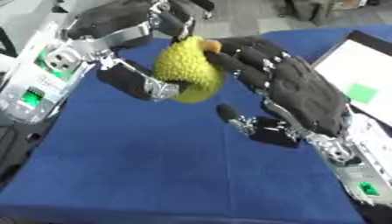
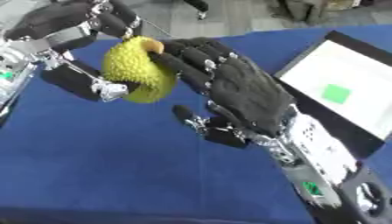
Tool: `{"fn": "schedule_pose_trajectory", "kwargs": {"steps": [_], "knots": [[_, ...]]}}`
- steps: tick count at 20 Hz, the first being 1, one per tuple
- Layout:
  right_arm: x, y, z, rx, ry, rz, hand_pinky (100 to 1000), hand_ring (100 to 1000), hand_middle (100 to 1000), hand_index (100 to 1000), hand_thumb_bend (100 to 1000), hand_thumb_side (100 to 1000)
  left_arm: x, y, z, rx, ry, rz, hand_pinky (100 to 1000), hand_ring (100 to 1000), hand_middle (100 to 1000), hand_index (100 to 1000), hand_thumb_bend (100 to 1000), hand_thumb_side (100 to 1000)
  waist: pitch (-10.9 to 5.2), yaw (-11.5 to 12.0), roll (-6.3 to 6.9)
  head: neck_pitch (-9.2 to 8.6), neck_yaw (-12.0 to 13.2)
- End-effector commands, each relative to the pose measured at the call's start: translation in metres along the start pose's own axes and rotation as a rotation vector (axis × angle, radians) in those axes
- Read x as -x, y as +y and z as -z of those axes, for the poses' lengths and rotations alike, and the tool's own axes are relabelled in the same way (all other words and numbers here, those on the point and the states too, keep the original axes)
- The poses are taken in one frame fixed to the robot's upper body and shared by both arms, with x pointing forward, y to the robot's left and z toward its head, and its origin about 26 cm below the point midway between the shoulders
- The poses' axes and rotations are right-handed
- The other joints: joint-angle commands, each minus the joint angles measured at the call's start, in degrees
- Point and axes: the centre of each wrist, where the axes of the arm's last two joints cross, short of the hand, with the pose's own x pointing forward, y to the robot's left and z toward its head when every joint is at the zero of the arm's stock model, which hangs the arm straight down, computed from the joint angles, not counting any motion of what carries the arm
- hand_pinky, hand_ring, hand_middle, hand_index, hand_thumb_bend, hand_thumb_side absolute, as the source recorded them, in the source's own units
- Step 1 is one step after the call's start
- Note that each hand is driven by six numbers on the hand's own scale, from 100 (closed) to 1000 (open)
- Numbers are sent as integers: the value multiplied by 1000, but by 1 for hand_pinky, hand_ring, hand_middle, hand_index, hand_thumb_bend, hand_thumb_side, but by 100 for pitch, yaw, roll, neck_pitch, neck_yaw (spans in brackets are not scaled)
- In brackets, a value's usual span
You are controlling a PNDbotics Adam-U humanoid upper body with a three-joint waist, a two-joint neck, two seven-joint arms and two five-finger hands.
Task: Pick up the objects with one hand, pass them to the other hand, and then place them into the box on the other side of the table.
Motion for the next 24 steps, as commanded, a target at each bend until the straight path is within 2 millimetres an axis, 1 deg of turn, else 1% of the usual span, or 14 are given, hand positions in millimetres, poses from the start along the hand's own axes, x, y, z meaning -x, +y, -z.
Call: {"fn": "schedule_pose_trajectory", "kwargs": {"steps": [1, 3, 5, 6, 7, 16, 24], "knots": [[-2, -3, 5, 12, -12, -11, 879, 903, 905, 1000, 235, 100, -8, 12, 5, -13, -35, 25, 580, 398, 384, 463, 100, 245, -130, 14, -26, -15, -16], [-2, -3, 5, 12, -11, -11, 879, 903, 905, 1000, 235, 100, -8, 12, 5, -13, -36, 25, 580, 398, 384, 463, 100, 245, -130, 14, -26, -15, -16], [-1, -5, 5, 44, 12, 5, 861, 892, 887, 1000, 171, 100, -8, 10, 6, 0, -40, 19, 582, 400, 384, 464, 100, 245, -125, 10, -24, -15, -21], [-1, -5, 5, 64, 27, 16, 861, 892, 886, 1000, 167, 100, -8, 9, 7, 7, -41, 18, 582, 400, 384, 464, 100, 245, -124, 12, -25, -15, -26], [-1, -5, 5, 83, 42, 28, 854, 888, 876, 1000, 103, 100, -8, 8, 7, 13, -40, 19, 582, 400, 384, 464, 100, 244, -122, 14, -26, -15, -30], [-3, 3, 5, 205, 148, 174, 821, 866, 822, 1000, 100, 100, -6, 0, 9, 52, -38, 25, 583, 402, 385, 465, 100, 244, -110, 19, -23, -15, -46], [-3, 6, 6, 184, 133, 244, 821, 863, 803, 1000, 100, 100, -4, -3, 10, 53, -32, 24, 583, 400, 383, 464, 100, 244, -110, 25, -22, -15, -56]]}}
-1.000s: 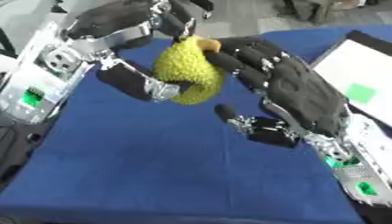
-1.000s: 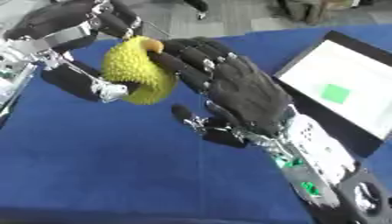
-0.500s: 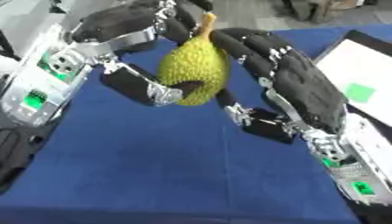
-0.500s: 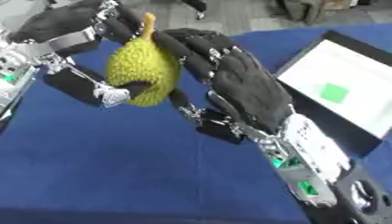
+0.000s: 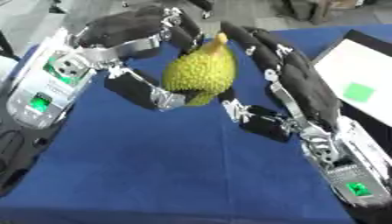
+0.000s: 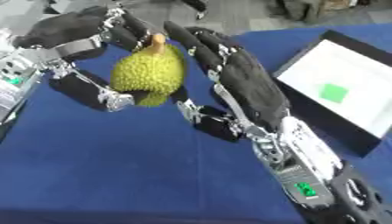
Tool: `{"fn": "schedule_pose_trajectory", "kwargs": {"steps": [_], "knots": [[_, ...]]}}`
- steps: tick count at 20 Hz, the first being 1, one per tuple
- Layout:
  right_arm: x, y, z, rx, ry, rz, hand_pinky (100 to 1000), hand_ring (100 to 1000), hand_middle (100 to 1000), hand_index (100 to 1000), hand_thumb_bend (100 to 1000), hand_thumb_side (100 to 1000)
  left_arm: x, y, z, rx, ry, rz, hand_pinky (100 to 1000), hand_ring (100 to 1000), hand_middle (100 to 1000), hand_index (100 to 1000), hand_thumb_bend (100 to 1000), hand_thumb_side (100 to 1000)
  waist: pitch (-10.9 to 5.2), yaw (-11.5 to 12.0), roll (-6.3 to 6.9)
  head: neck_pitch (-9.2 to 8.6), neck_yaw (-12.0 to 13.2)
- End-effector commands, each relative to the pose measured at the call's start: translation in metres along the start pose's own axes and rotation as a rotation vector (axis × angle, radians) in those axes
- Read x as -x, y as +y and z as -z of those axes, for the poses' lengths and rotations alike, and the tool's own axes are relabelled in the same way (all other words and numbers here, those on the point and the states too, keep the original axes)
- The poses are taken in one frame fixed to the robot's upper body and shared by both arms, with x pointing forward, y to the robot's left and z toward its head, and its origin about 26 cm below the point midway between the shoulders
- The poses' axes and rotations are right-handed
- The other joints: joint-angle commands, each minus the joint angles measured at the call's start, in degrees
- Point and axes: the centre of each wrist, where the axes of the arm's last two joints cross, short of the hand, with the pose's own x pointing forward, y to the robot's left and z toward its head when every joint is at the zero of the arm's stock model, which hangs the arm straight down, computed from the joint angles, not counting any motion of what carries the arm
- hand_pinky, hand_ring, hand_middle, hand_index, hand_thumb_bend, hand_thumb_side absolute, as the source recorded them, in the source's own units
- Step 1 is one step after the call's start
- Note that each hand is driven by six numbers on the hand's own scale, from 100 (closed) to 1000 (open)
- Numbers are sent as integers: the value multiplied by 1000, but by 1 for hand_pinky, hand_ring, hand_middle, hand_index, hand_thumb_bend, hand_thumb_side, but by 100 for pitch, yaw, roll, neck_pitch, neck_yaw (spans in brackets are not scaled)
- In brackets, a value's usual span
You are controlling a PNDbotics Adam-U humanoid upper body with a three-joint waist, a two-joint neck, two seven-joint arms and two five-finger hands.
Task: Pick up the objects with one hand, pass them to the other hand, and then place them into the box on the other side of the table.
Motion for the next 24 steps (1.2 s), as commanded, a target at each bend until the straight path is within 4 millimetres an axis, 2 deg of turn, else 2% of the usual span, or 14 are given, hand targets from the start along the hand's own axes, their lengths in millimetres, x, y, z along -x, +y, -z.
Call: {"fn": "schedule_pose_trajectory", "kwargs": {"steps": [1, 3, 7, 14, 16, 19, 24], "knots": [[-2, -4, 6, 0, -31, 19, 821, 863, 803, 1000, 100, 100, -2, 7, 1, -5, -9, 25, 583, 400, 383, 464, 100, 244, -110, 14, -23, -15, -7], [-3, -4, 6, -16, -43, 25, 822, 862, 783, 971, 100, 100, -2, 7, 1, -5, -9, 24, 583, 400, 383, 464, 100, 244, -109, 18, -26, -15, -8], [-3, -5, 6, -41, -55, 27, 822, 863, 758, 815, 100, 100, -1, 7, 1, -3, -7, 24, 584, 400, 383, 464, 100, 244, -107, 25, -30, -15, 0], [-1, -4, 6, -40, -43, 40, 798, 824, 643, 542, 100, 100, -2, 7, 2, -6, -12, 20, 588, 401, 383, 464, 100, 244, -106, 27, -26, -15, 0], [-1, -4, 6, -16, -34, 50, 786, 806, 613, 452, 100, 229, -2, 7, 2, 0, -14, 16, 591, 404, 385, 467, 100, 244, -105, 22, -23, -15, -3], [-1, -3, 5, 20, -15, 66, 780, 793, 585, 373, 100, 419, -2, 5, 3, 15, -16, 14, 600, 413, 395, 478, 100, 244, -103, 16, -16, -15, -2], [1, 2, 3, 40, 3, 87, 769, 776, 543, 343, 100, 424, 0, 4, 3, 43, -18, 14, 622, 451, 438, 524, 100, 245, -96, 5, -5, -15, -10]]}}
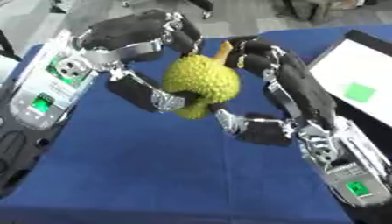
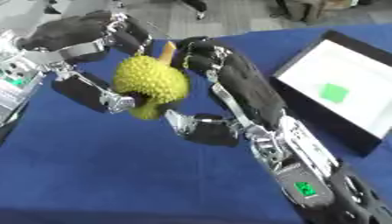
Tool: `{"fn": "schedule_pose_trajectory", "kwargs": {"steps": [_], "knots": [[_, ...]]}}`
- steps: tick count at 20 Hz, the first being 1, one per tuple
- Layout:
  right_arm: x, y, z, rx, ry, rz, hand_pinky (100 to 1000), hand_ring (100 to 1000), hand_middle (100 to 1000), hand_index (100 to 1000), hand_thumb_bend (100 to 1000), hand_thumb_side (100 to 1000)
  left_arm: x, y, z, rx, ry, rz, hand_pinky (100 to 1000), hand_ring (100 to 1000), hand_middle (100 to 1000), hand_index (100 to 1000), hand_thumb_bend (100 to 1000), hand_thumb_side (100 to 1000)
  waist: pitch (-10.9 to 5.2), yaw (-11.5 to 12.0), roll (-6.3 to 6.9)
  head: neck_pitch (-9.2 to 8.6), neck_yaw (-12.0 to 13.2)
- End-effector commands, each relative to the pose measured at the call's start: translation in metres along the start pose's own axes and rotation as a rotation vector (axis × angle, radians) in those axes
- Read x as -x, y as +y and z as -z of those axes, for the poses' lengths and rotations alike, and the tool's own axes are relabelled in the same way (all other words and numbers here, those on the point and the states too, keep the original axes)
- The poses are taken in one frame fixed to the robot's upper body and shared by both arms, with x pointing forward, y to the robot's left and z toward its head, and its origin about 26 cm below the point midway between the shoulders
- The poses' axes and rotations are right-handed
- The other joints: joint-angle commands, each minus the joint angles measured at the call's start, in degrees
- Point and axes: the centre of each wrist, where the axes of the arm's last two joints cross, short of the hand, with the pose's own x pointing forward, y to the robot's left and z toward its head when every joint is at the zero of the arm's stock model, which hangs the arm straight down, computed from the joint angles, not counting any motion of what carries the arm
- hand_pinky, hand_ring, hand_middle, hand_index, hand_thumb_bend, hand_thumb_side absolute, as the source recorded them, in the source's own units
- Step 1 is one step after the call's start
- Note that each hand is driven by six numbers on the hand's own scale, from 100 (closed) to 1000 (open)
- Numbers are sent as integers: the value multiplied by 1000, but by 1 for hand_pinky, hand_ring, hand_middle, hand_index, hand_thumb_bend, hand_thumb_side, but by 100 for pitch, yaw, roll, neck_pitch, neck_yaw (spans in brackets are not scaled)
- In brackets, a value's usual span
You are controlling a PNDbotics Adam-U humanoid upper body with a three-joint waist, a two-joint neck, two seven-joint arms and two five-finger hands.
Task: Pick up the objects with one hand, pass them to the other hand, and then place them into the box on the other side of the table.
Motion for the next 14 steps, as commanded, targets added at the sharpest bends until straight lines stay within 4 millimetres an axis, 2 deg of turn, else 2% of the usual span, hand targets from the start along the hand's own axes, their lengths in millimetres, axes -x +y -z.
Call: {"fn": "schedule_pose_trajectory", "kwargs": {"steps": [1, 11, 14], "knots": [[-2, -2, 4, 31, -10, 13, 768, 774, 539, 342, 100, 424, -1, 8, 0, 10, -5, 26, 627, 456, 445, 530, 100, 245, -96, -4, -8, -15, -10], [1, 2, 2, 0, -23, -6, 774, 779, 547, 326, 100, 414, 3, 11, -4, 33, 0, 28, 684, 548, 561, 674, 100, 236, -102, 10, -5, -15, -20], [2, 3, 4, -48, -57, -26, 778, 780, 552, 322, 100, 365, 4, 16, -6, 37, -5, 27, 703, 579, 598, 719, 100, 226, -108, 29, -3, -15, -48]]}}
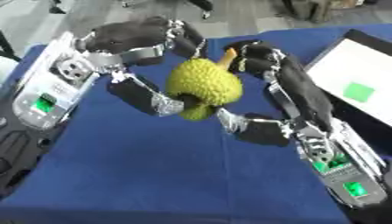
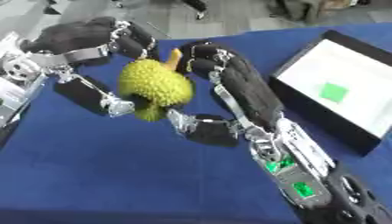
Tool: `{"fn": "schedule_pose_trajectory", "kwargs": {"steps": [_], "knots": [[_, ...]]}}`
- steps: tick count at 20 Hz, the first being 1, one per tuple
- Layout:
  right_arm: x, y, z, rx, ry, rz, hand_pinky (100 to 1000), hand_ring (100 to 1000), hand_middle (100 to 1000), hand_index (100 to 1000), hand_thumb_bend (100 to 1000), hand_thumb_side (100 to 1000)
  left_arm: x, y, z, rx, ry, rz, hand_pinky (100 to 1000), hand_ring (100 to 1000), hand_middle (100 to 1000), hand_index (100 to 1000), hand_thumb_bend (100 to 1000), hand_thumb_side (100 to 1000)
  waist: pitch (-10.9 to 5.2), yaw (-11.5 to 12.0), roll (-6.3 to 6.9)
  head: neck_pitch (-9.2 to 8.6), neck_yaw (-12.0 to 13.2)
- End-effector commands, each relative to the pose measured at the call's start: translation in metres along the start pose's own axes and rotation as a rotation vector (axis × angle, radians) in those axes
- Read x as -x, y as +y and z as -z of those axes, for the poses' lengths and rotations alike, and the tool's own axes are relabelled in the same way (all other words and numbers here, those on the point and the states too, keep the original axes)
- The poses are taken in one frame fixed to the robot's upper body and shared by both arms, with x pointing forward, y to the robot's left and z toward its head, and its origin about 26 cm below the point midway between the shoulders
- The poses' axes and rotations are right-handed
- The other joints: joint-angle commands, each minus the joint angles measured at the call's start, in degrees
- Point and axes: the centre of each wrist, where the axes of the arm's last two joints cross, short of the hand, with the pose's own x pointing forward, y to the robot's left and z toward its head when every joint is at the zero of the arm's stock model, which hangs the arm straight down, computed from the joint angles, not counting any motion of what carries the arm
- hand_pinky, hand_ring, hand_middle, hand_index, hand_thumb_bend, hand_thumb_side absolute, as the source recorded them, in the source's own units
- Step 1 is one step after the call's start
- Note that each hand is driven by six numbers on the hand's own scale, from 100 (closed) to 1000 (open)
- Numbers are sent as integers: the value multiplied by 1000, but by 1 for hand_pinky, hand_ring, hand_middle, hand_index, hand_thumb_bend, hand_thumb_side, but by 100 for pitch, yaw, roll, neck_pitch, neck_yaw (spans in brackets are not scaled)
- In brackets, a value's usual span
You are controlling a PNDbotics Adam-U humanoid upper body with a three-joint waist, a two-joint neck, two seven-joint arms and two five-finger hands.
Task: Pick up the objects with one hand, pass them to the other hand, and then place them into the box on the other side of the table.
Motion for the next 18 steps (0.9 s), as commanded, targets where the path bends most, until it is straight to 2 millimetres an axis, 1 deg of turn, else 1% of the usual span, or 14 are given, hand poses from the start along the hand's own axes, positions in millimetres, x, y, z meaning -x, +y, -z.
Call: {"fn": "schedule_pose_trajectory", "kwargs": {"steps": [1, 3, 6, 7, 8, 9, 10, 12, 16, 18], "knots": [[0, -3, 6, -43, -51, -31, 781, 780, 556, 319, 100, 336, -1, 17, -5, 0, -8, 38, 714, 594, 613, 736, 100, 222, -108, 24, -13, -15, -40], [1, -2, 8, -85, -71, -42, 782, 782, 561, 318, 100, 314, -2, 21, -5, 13, -19, 48, 728, 613, 635, 759, 105, 217, -106, 38, -9, -15, -56], [6, 3, 8, -136, -76, -60, 784, 783, 564, 316, 100, 292, -6, 29, -5, 43, -38, 93, 750, 641, 665, 787, 198, 221, -96, 59, 6, -15, -80], [8, 4, 8, -145, -74, -66, 784, 783, 565, 315, 100, 290, -8, 31, -5, 50, -43, 111, 753, 645, 669, 792, 205, 233, -93, 64, 11, -15, -86], [10, 6, 8, -152, -72, -71, 785, 784, 565, 315, 100, 286, -10, 34, -5, 56, -47, 131, 761, 656, 679, 801, 227, 288, -90, 68, 15, -15, -93], [11, 7, 8, -157, -70, -75, 785, 784, 565, 315, 100, 286, -11, 36, -6, 60, -49, 149, 761, 656, 679, 801, 227, 288, -88, 71, 18, -15, -98], [12, 9, 8, -162, -69, -79, 786, 784, 566, 314, 100, 283, -13, 38, -6, 65, -50, 172, 771, 669, 693, 812, 267, 336, -88, 74, 20, -15, -106], [14, 12, 7, -167, -64, -84, 786, 785, 566, 315, 100, 284, -16, 44, -7, 80, -49, 223, 783, 685, 709, 827, 321, 381, -88, 77, 26, -15, -117], [18, 16, 4, -157, -47, -93, 784, 784, 564, 315, 100, 294, -19, 48, -8, 111, -40, 282, 792, 697, 721, 838, 344, 445, -93, 74, 35, -15, -122], [20, 16, 3, -145, -35, -100, 784, 783, 563, 315, 100, 298, -18, 48, -9, 126, -33, 295, 794, 700, 724, 840, 345, 456, -95, 73, 38, -15, -126]]}}
